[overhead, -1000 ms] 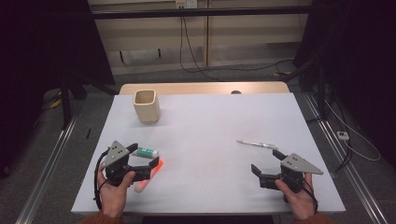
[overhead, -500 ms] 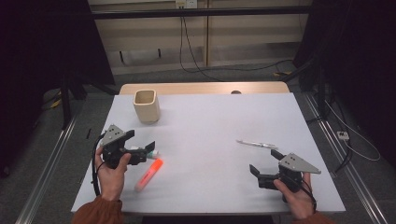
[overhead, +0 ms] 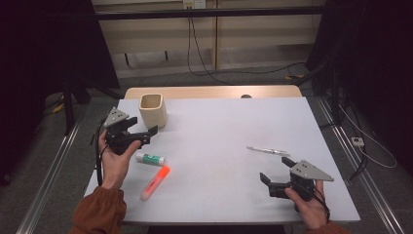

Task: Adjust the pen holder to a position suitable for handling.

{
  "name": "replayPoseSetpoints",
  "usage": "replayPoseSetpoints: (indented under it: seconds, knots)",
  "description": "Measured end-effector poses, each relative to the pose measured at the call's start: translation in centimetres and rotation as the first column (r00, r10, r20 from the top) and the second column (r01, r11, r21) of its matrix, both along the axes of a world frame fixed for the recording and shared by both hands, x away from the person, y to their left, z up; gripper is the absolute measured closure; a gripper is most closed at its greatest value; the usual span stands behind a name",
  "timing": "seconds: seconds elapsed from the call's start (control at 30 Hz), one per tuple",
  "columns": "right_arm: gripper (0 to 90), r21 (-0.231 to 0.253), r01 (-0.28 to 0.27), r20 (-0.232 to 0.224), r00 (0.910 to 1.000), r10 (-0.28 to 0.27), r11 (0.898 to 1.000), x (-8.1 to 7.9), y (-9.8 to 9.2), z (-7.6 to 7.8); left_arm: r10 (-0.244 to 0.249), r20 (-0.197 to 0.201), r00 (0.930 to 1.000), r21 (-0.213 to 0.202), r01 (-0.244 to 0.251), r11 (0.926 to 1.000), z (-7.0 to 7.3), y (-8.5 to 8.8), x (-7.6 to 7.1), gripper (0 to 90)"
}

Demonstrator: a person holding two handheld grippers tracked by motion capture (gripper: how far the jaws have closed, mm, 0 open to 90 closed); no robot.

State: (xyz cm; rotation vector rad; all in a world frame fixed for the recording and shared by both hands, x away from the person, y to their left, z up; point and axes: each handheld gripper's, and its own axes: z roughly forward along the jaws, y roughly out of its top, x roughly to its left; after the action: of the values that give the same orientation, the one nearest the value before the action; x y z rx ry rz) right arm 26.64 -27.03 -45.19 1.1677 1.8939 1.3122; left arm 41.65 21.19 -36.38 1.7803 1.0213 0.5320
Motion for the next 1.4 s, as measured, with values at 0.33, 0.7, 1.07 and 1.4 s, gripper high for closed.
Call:
replayPoseSetpoints:
  seconds: [0.33, 0.7, 1.07, 1.4]
  knots:
    - [4.0, 0.003, 0.0, -0.002, 1.0, 0.0, 1.0, 0.0, -0.1, 0.0, 0.07, -0.018, 0.9974, 0.048, -0.069, 0.9964, 1.2, 0.2, 3.6, 10.8]
    - [4.1, 0.007, -0.004, -0.005, 1.0, 0.004, 1.0, 0.0, -0.1, 0.0, 0.133, -0.075, 0.9882, 0.097, -0.126, 0.9873, 1.6, 0.2, 7.9, 11.6]
    - [4.5, 0.006, 0.003, -0.001, 1.0, -0.003, 1.0, -0.1, 0.0, 0.0, 0.229, -0.146, 0.9624, 0.125, -0.212, 0.9693, 0.7, 0.7, 11.4, 23.7]
    - [4.5, 0.006, 0.0, -0.008, 1.0, 0.0, 1.0, 0.0, -0.2, -0.1, 0.251, -0.188, 0.9496, 0.116, -0.232, 0.9658, -0.1, 1.8, 13.7, 27.8]
